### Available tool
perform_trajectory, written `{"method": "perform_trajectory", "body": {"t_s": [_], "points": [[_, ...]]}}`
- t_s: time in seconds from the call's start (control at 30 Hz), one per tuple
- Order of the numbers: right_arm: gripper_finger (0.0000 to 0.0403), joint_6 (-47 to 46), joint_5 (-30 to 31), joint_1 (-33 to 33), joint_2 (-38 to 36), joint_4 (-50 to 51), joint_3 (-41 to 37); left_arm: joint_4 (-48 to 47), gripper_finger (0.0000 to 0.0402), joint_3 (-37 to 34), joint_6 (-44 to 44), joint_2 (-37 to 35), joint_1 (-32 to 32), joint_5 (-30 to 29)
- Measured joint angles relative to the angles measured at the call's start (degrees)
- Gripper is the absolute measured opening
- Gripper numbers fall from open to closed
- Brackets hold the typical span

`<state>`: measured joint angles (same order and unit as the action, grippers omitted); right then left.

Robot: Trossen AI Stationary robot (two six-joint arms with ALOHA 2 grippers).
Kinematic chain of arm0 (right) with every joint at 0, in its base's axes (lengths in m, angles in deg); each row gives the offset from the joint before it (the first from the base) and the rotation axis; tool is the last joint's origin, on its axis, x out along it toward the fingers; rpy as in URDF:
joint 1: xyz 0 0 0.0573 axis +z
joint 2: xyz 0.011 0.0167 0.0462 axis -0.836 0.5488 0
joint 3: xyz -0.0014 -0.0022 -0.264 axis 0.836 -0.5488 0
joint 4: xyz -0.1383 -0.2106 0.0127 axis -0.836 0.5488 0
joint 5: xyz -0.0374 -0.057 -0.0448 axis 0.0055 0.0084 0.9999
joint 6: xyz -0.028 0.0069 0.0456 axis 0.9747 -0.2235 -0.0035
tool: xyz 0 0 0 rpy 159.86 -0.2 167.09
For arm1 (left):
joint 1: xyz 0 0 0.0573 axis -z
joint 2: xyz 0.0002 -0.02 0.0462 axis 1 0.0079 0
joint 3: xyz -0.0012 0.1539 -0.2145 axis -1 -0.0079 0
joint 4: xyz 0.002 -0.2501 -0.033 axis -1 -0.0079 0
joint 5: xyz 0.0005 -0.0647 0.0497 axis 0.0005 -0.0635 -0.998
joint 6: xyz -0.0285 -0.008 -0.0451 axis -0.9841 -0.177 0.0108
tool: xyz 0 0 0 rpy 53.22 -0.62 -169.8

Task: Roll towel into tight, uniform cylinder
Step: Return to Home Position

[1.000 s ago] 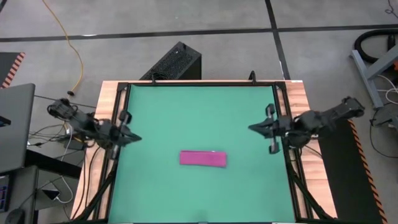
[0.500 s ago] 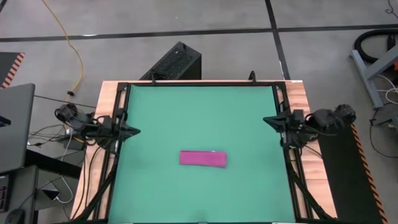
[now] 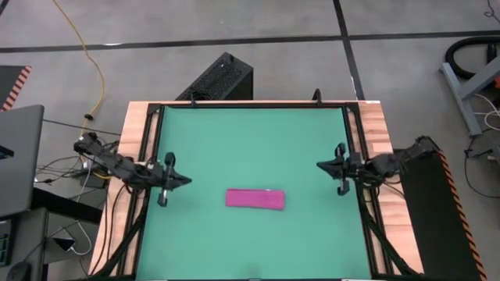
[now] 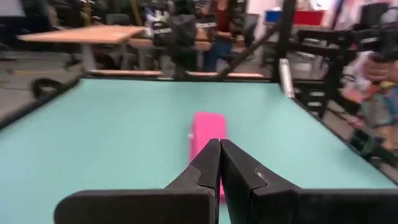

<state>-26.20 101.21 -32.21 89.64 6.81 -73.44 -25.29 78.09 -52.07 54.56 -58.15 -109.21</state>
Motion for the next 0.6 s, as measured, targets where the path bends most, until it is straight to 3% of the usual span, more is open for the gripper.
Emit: {"method": "perform_trajectory", "body": {"t_s": [0.27, 0.47, 0.6], "points": [[0.0023, -0.7, -0.1, 2.7, 0.0, 3.8, 0.0, 2.6, 0.0000, -1.0, -0.3, 0.0, 0.0, 3.5], [0.0018, 2.6, -0.4, 4.5, 0.5, 4.3, 0.0, 3.2, 0.0000, -1.0, 0.0, 0.0, 0.0, 15.3], [0.0015, 4.5, -1.5, 5.5, 0.5, 4.6, -0.1, 2.4, 0.0000, -1.0, -2.4, 0.0, 0.0, 19.3]]}}
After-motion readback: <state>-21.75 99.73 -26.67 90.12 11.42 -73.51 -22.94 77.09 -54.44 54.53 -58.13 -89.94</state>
